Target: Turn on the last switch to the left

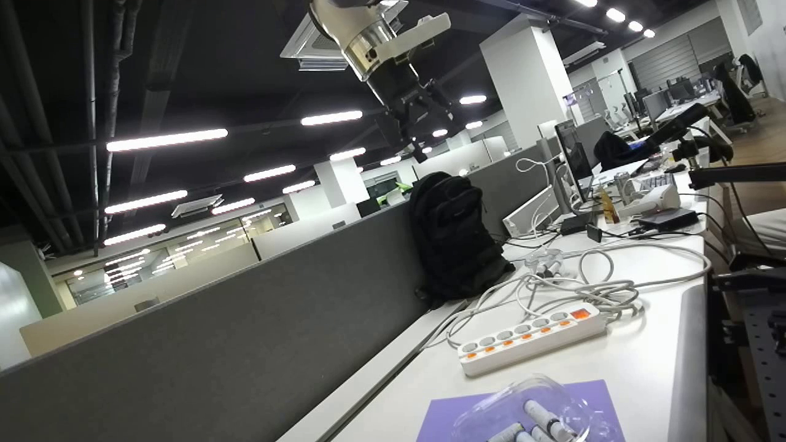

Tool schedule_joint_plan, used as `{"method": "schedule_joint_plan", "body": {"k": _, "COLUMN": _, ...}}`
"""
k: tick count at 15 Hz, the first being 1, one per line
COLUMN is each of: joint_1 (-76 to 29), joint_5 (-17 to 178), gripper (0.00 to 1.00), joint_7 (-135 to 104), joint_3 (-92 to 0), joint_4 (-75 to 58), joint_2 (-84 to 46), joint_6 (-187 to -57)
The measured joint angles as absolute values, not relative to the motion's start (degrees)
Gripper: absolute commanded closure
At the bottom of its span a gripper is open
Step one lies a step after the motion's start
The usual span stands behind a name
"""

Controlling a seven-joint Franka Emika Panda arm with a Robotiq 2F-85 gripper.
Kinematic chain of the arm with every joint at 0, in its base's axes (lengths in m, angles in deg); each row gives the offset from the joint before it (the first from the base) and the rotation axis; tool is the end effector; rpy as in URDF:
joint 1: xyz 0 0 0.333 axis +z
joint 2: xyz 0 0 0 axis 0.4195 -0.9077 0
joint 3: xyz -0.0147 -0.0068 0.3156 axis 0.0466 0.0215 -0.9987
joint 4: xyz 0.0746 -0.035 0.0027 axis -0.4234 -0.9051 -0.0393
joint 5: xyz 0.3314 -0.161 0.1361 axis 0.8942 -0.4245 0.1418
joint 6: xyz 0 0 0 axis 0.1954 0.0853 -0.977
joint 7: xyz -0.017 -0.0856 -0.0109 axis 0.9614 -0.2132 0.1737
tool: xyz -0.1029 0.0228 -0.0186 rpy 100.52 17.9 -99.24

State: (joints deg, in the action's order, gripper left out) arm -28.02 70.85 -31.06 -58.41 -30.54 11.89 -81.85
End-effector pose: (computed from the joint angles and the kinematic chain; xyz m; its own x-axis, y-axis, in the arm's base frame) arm 0.4703 0.0289 0.5656 0.9718 -0.2358 0.0017 -0.2281 -0.9383 0.2598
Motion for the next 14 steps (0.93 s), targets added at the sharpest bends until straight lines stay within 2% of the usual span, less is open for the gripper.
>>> {"method": "schedule_joint_plan", "body": {"k": 9, "joint_1": -28.18, "joint_5": 60.19, "gripper": 0.00, "joint_7": -42.43, "joint_3": -56.10, "joint_4": -30.51, "joint_2": -0.73, "joint_6": -101.13}}
{"method": "schedule_joint_plan", "body": {"k": 10, "joint_1": -28.11, "joint_5": 59.28, "gripper": 0.25, "joint_7": -43.21, "joint_3": -55.67, "joint_4": -30.26, "joint_2": -2.44, "joint_6": -102.67}}
{"method": "schedule_joint_plan", "body": {"k": 11, "joint_1": -27.95, "joint_5": 58.61, "gripper": 0.26, "joint_7": -43.83, "joint_3": -55.23, "joint_4": -29.99, "joint_2": -4.00, "joint_6": -103.95}}
{"method": "schedule_joint_plan", "body": {"k": 14, "joint_1": -27.01, "joint_5": 57.56, "gripper": 0.49, "joint_7": -44.69, "joint_3": -53.92, "joint_4": -28.83, "joint_2": -8.04, "joint_6": -106.81}}
